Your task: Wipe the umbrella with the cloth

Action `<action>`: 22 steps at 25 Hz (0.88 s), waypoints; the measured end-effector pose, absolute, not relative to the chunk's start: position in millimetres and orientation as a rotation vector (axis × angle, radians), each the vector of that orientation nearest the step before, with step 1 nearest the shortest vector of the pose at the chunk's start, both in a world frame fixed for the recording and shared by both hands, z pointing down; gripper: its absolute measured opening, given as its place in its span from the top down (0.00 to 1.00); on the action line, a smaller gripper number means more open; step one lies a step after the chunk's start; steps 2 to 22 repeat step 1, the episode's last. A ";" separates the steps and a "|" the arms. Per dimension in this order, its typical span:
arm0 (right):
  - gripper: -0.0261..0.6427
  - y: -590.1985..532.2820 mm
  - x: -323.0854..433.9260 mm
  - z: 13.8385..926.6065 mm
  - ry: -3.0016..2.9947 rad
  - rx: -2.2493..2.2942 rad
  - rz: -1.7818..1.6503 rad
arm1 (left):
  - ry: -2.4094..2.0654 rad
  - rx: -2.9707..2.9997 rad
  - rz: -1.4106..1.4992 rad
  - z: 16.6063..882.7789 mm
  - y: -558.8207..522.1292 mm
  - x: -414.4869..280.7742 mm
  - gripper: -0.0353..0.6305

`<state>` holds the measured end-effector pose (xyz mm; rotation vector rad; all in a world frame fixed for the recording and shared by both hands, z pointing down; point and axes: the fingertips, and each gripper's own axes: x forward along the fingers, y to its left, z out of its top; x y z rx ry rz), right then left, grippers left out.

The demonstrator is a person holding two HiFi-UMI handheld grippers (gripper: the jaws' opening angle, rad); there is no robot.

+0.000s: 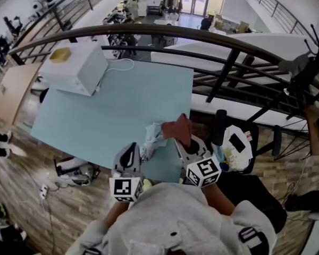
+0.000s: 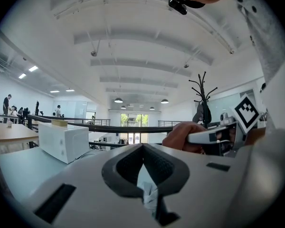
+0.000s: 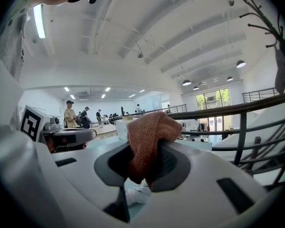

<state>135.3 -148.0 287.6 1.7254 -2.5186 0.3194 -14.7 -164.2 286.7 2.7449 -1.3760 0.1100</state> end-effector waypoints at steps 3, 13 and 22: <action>0.84 -148.6 135.8 288.3 -2.522 1.721 0.322 | -1.378 2.741 0.109 286.8 -163.9 -14.0 0.92; 0.84 -148.6 135.8 288.3 -2.522 1.721 0.322 | -1.378 2.741 0.109 286.8 -163.9 -14.0 0.92; 0.84 -148.6 135.8 288.3 -2.522 1.721 0.322 | -1.378 2.741 0.109 286.8 -163.9 -14.0 0.92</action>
